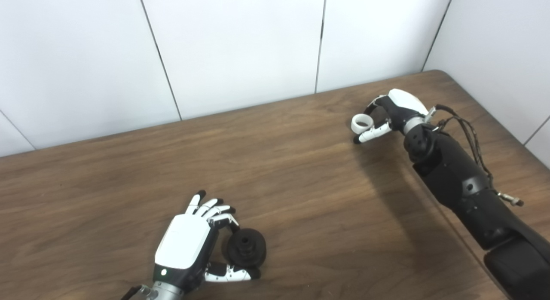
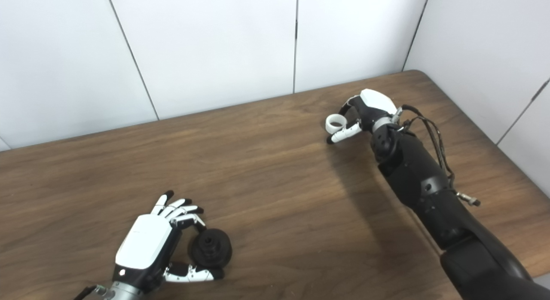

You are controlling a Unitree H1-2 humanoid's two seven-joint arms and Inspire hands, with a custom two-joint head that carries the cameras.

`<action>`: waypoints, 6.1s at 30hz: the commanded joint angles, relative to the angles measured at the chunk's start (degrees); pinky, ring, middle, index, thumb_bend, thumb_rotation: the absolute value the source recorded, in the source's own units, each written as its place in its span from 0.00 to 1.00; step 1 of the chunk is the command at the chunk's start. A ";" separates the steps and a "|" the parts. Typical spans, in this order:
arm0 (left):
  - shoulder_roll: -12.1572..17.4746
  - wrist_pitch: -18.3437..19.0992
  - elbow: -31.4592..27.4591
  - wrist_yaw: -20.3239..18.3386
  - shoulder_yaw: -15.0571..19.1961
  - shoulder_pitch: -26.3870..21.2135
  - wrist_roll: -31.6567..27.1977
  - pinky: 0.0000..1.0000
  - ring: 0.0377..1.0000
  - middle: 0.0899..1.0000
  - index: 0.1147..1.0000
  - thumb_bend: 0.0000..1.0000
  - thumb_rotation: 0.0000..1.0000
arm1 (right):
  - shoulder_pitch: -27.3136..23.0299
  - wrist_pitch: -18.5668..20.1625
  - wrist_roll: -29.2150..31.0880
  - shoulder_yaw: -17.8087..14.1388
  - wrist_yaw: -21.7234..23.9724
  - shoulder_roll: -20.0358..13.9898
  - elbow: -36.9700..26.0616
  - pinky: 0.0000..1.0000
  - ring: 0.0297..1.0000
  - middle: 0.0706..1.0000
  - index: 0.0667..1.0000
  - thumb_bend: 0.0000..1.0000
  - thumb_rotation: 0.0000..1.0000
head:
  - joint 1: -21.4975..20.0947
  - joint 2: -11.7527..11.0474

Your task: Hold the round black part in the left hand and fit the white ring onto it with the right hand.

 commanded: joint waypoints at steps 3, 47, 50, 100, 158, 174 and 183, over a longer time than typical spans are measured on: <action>1.11 0.35 -0.71 -1.23 0.12 0.37 1.24 1.00 0.87 0.75 0.42 0.52 0.06 | -3.24 -0.41 -0.82 0.02 -0.91 -0.94 -0.99 0.94 1.00 0.90 0.62 0.80 0.30 | -0.01 0.01; -0.25 0.60 -0.68 -0.62 -0.67 0.43 2.31 1.00 0.87 0.75 0.42 0.52 0.05 | 3.82 0.20 -2.92 1.36 9.01 -0.35 -23.02 1.00 0.99 0.83 0.45 0.52 0.13 | 6.40 1.86; -0.60 0.99 -0.84 -0.93 -0.92 0.42 2.60 1.00 0.87 0.75 0.42 0.52 0.05 | 4.65 0.26 -6.00 0.48 14.11 1.26 -27.81 1.00 1.00 0.83 0.45 0.52 0.13 | 7.82 2.17; -3.89 4.42 -1.45 -1.36 -2.89 0.46 5.11 1.00 0.89 0.76 0.42 0.52 0.06 | 14.69 -2.38 -14.50 11.22 36.71 20.00 -54.13 1.00 1.00 0.87 0.45 0.52 0.13 | 16.95 5.69; -3.82 4.56 -1.97 -1.54 -2.46 0.44 4.85 1.00 0.89 0.76 0.42 0.52 0.06 | 16.06 -6.15 -14.57 10.48 30.02 19.36 -49.47 1.00 1.00 0.88 0.45 0.52 0.13 | 15.37 5.83; -3.76 4.47 -2.07 -1.77 -2.29 0.23 4.65 1.00 0.89 0.76 0.42 0.52 0.06 | 16.72 -5.47 -13.89 10.76 30.73 19.63 -49.89 1.00 1.00 0.87 0.45 0.52 0.13 | 15.06 6.30; -3.90 4.36 -1.95 -1.36 -2.45 0.32 4.92 1.00 0.88 0.76 0.42 0.52 0.05 | 16.98 -5.53 -13.47 11.19 30.55 20.19 -49.35 1.00 1.00 0.86 0.45 0.52 0.13 | 15.01 6.45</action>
